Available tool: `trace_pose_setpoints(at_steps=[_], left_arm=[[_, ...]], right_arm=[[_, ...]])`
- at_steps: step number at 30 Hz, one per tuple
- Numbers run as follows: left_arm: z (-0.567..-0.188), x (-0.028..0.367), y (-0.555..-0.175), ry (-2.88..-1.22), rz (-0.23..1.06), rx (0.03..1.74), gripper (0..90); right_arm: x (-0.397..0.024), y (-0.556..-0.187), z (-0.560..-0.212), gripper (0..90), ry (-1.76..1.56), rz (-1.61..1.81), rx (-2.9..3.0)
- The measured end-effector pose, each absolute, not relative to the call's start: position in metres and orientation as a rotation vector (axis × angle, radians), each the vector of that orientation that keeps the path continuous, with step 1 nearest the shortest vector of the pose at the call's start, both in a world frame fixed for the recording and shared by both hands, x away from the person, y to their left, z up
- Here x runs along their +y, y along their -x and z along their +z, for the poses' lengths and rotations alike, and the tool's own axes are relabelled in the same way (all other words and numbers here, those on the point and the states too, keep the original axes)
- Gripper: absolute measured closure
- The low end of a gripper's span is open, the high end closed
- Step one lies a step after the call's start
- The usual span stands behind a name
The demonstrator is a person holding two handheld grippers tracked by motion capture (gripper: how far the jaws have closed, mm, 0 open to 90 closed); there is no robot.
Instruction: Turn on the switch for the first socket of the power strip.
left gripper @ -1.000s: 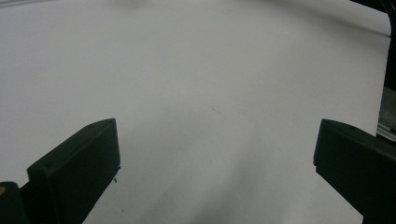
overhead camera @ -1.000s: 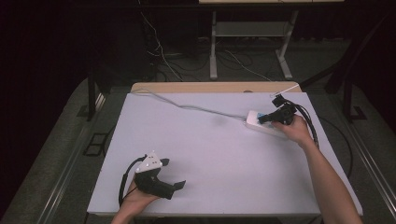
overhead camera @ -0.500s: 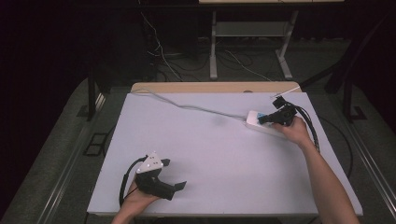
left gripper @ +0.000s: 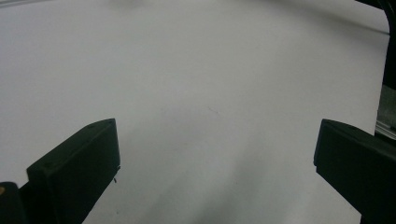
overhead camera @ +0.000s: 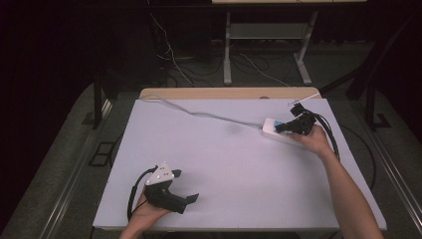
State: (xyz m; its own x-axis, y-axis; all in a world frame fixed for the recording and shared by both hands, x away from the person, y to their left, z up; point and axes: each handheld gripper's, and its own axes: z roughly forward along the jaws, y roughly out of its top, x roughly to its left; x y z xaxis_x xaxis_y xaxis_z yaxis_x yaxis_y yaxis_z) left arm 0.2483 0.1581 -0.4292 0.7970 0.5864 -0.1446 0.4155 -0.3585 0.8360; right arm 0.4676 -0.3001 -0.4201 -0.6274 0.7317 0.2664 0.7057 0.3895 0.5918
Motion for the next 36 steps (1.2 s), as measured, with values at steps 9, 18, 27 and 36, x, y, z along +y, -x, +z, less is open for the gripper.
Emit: trace_pose_setpoints(at_steps=[9, 18, 27, 36], left_arm=[[-0.428, 0.159, -0.246, -1.998, 0.226, 0.744, 0.0], [-0.429, 0.159, -0.249, -2.001, 0.221, 0.747, 0.0], [-0.430, 0.159, -0.250, -1.999, 0.213, 0.751, 0.0], [-0.428, 0.159, -0.248, -1.992, 0.216, 0.741, 0.0]], right_arm=[[-0.299, -0.466, -0.419, 90.0, -1.342, 1.027, 2.603], [-0.302, -0.467, -0.420, 90.0, -1.350, 1.050, 2.607], [-0.302, -0.467, -0.414, 90.0, -1.370, 1.074, 2.585], [-0.303, -0.458, -0.398, 90.0, -1.368, 1.082, 2.547]])
